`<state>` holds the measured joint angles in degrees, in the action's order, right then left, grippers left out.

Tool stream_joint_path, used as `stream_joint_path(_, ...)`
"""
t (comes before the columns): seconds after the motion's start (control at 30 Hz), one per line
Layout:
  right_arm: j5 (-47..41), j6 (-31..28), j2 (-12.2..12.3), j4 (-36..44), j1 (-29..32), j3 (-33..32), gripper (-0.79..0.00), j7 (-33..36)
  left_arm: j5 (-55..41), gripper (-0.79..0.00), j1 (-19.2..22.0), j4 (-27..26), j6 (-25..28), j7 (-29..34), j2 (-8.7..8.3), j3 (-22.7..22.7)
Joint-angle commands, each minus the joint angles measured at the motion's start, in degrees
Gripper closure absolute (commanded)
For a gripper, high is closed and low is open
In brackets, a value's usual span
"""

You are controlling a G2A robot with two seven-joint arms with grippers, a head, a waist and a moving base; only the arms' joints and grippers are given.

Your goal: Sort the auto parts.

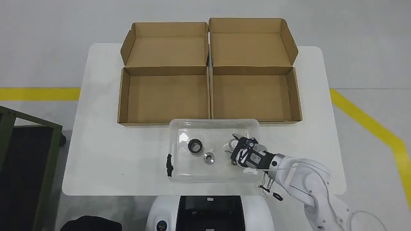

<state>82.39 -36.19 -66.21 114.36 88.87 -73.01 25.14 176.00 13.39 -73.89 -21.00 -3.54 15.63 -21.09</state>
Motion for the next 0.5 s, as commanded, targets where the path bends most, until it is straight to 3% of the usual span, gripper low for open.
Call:
stream_joint_path(0.0,-0.08,0.22,0.03,0.01,-0.21,0.14,-0.188,-0.04,0.0,-0.785,0.0,0.0,0.0,0.0,0.0,0.0)
stream_joint_path(0.03,-0.14,0.34,0.04,0.08,-0.35,0.19,-0.157,-0.09,0.0,-0.785,0.0,0.0,0.0,0.0,0.0,0.0)
stream_joint_path(0.1,-0.37,0.43,0.08,0.31,-0.56,0.32,0.0,-0.16,0.0,-0.785,0.0,0.0,0.0,0.0,0.0,0.0)
stream_joint_path(0.47,-6.13,0.45,0.29,4.95,-2.26,-0.46,0.0,-0.69,0.0,-0.785,0.0,0.0,0.0,0.0,0.0,0.0)
